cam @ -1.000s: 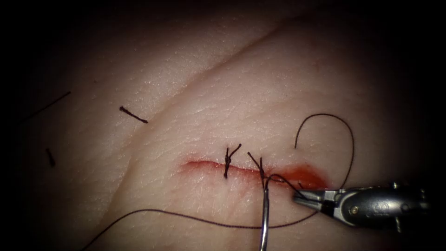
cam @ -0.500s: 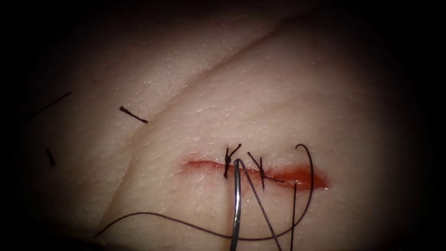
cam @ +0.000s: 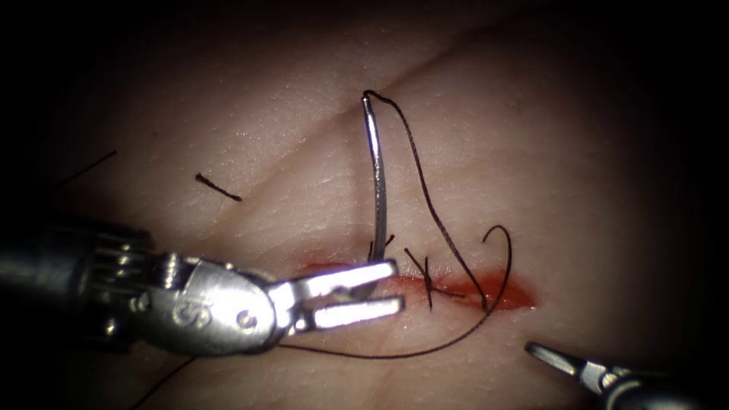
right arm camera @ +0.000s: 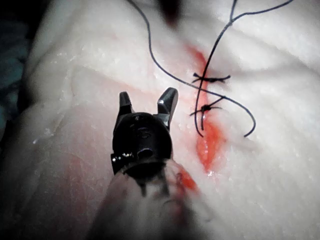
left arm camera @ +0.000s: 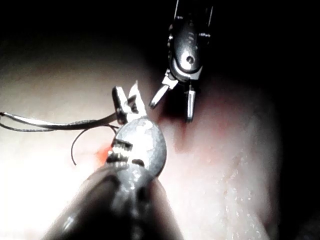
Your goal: Wound Closure
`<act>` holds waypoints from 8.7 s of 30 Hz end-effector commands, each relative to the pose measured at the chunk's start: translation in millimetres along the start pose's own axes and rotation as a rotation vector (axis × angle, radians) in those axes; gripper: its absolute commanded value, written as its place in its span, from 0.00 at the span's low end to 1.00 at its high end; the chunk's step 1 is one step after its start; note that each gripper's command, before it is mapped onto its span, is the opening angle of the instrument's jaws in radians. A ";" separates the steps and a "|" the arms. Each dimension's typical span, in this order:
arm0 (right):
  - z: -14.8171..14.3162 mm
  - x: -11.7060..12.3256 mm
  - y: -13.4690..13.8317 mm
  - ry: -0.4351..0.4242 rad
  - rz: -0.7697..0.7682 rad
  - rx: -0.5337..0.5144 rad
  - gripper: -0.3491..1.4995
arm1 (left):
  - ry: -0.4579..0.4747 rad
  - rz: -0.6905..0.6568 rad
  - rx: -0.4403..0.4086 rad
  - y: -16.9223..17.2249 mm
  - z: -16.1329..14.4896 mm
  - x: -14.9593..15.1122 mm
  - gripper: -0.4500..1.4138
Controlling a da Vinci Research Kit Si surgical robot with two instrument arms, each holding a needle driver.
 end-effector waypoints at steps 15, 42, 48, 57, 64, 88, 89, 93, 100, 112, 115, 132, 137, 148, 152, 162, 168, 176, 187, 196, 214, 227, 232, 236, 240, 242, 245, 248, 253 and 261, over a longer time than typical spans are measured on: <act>0.4 3.1 2.9 0.097 0.333 0.054 0.79 | -0.077 0.198 0.056 -1.4 6.0 -9.1 0.00; 15.5 3.5 16.6 0.113 0.950 0.410 0.79 | -0.136 0.626 0.007 5.8 7.1 -11.8 0.00; 15.9 2.8 16.0 0.110 0.946 0.409 0.79 | -0.136 0.638 0.007 6.3 7.1 -11.2 0.00; 13.3 1.7 16.6 0.095 0.943 0.415 0.79 | -0.134 0.638 0.005 6.4 6.8 -11.1 0.00; 13.4 1.7 17.0 0.099 0.947 0.407 0.79 | -0.136 0.638 0.007 6.7 7.0 -10.7 0.00; 16.5 2.1 14.6 0.085 0.931 0.402 0.56 | -0.138 0.654 -0.002 7.1 7.9 -10.0 0.00; 16.5 2.1 14.6 0.085 0.930 0.402 0.47 | -0.138 0.654 -0.003 7.1 7.9 -10.0 0.00; 16.6 1.8 14.1 0.082 0.924 0.404 0.27 | -0.138 0.654 -0.003 7.1 7.9 -10.0 0.00; 16.5 1.5 13.7 0.082 0.919 0.405 0.09 | -0.138 0.654 -0.003 7.1 7.9 -10.0 0.00; 16.7 1.4 13.4 0.083 0.915 0.404 0.72 | -0.138 0.653 -0.003 7.0 7.8 -9.9 0.00; 16.8 1.4 13.2 0.082 0.920 0.405 0.75 | -0.138 0.653 -0.003 7.0 7.9 -9.9 0.00; 16.1 1.6 13.6 0.066 0.931 0.363 0.00 | -0.135 0.653 -0.005 7.1 7.7 -9.8 0.00; 15.7 1.2 14.4 0.079 0.911 0.335 0.00 | -0.168 0.449 0.025 6.8 7.8 -9.5 0.86; 13.9 -0.6 16.6 0.169 0.824 0.245 0.00 | -0.107 0.142 -0.024 7.1 4.0 -8.9 0.73; 12.8 -0.8 18.1 0.219 0.800 0.193 0.00 | -0.036 0.055 -0.119 6.5 1.8 -9.6 0.50; 12.9 -1.6 18.4 0.316 0.548 0.049 0.00 | -0.016 0.045 -0.233 2.3 5.0 -13.8 0.00; 12.3 -3.8 17.1 0.332 0.385 0.021 0.00 | -0.146 0.089 -0.290 2.7 8.1 -18.5 0.00; 9.9 -7.5 15.6 0.300 0.212 -0.005 0.00 | -0.294 0.082 -0.371 4.3 10.7 -22.9 0.00; 8.5 -7.1 14.0 0.304 0.156 -0.008 0.00 | -0.458 0.073 -0.402 6.8 13.6 -22.6 0.00; 7.9 -6.8 13.8 0.320 0.154 -0.005 0.00 | -0.575 0.089 -0.475 7.6 15.4 -23.4 0.00; 7.7 -5.7 13.2 0.340 0.127 -0.014 0.00 | -0.643 0.068 -0.508 4.6 19.5 -25.5 0.00; 7.7 -5.1 14.5 0.300 0.138 0.023 0.00 | -0.813 0.068 -0.616 4.7 20.1 -29.4 0.00; 7.5 -4.7 14.7 0.302 0.145 -0.009 0.00 | -0.842 0.053 -0.649 4.8 19.5 -29.7 0.00; 7.5 -4.4 14.7 0.311 0.071 -0.020 0.00 | -0.831 0.042 -0.669 5.2 19.2 -29.0 0.17; 7.8 -5.0 14.2 0.317 -0.021 -0.028 0.00 | -0.813 0.026 -0.692 6.2 19.3 -28.0 0.34; 8.0 -5.3 14.2 0.319 -0.048 -0.029 0.00 | -0.806 0.022 -0.699 6.5 19.4 -27.7 0.37; 8.3 -5.9 13.8 0.328 -0.079 -0.032 0.00 | -0.802 0.024 -0.703 6.6 19.5 -27.4 0.40; 8.8 -6.5 13.3 0.334 -0.106 -0.035 0.00 | -0.796 0.027 -0.711 6.6 19.5 -27.3 0.42; 9.1 -7.4 13.0 0.340 -0.145 -0.041 0.00 | -0.793 0.015 -0.717 6.6 19.3 -27.4 0.59; 9.5 -8.4 11.5 0.327 -0.215 -0.033 0.00 | -0.797 -0.003 -0.714 6.7 19.3 -27.3 0.59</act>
